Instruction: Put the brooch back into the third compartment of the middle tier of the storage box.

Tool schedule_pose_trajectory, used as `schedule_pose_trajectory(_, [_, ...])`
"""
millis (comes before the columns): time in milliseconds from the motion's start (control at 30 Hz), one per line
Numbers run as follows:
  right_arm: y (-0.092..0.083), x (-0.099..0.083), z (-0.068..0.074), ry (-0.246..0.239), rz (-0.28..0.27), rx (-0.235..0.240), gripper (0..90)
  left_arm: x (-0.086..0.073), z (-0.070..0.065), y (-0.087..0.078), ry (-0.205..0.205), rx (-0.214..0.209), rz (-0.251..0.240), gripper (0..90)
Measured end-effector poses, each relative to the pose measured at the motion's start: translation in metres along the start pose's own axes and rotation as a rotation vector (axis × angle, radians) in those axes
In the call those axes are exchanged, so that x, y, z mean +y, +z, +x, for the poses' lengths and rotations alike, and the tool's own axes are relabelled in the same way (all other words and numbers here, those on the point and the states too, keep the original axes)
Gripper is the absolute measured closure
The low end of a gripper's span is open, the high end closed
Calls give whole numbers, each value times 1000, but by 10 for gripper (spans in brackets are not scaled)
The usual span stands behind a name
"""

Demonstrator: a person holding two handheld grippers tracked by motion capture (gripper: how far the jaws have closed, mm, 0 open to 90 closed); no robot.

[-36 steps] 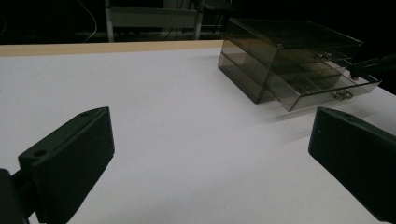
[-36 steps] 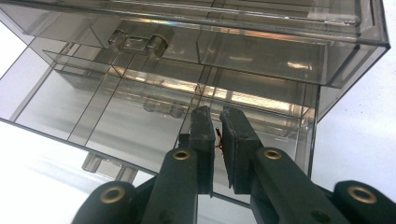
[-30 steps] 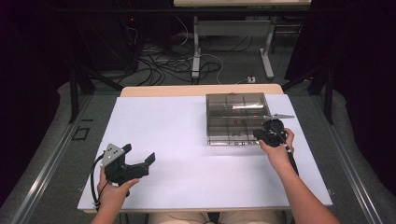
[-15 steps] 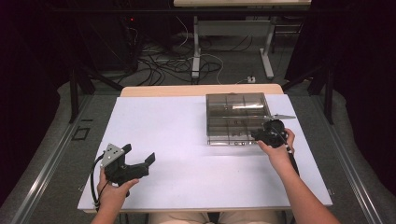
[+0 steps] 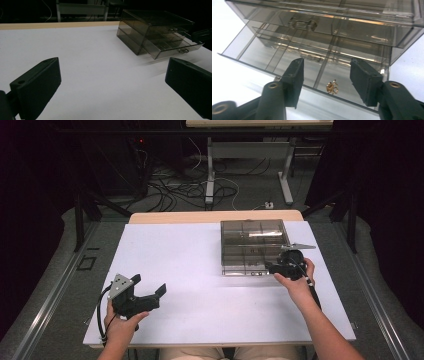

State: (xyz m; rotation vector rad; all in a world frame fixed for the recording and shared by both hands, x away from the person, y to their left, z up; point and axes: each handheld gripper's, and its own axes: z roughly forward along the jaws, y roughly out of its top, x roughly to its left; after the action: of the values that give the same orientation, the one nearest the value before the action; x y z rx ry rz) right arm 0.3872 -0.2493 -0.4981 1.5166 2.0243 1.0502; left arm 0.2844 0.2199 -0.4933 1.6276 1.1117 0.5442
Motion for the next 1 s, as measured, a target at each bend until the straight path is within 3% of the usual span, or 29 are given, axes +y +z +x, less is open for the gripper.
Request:
schedule_pose_trajectory(533, [-10,-9,17,-74,-26,45,164,0,0,0,5,3,2,3])
schedule_pose_trajectory(1000, [-23,-21,28,-101,-30,80,77,0,-1,0,10,0,4,3])
